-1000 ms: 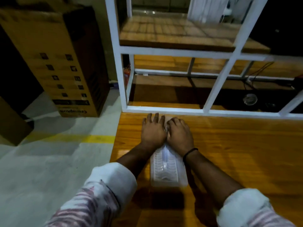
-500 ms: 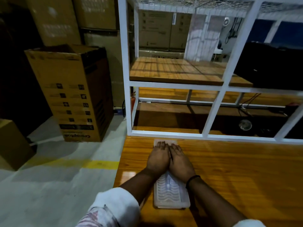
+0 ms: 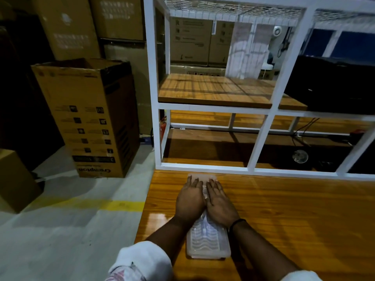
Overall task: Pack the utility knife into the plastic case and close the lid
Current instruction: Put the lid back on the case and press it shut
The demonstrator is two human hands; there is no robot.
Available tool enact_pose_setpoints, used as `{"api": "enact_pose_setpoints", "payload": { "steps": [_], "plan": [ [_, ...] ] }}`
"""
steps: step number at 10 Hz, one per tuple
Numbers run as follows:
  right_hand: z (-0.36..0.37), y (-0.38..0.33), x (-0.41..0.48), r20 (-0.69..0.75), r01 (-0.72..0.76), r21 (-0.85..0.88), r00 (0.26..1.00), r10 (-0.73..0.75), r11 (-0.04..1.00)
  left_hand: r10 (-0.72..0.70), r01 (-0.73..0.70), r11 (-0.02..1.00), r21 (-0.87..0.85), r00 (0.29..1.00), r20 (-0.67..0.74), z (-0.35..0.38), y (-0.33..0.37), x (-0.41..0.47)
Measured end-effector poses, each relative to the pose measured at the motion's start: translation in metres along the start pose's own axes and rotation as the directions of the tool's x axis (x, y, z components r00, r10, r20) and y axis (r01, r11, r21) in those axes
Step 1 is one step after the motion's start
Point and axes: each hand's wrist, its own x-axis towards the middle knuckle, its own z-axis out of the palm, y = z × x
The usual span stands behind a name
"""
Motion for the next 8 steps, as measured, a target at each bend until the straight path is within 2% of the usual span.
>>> {"api": "enact_pose_setpoints", "payload": {
  "steps": [2,5,8],
  "plan": [
    [0.006,0.003,0.000,-0.035,-0.004,0.053,0.999,0.006,0.999,-0.087,0.087,0.989,-0.119,0.996,0.007,0.009,-0.002,0.001],
    [0.003,0.003,-0.001,-0.044,0.013,0.042,0.999,-0.011,0.999,-0.137,0.139,0.980,-0.143,0.990,0.027,0.006,0.002,0.002],
    [-0.015,0.000,0.000,0.020,0.011,0.047,1.000,-0.012,0.999,-0.064,0.067,0.995,-0.071,0.997,0.032,-0.005,0.003,0.010]
  ]
}}
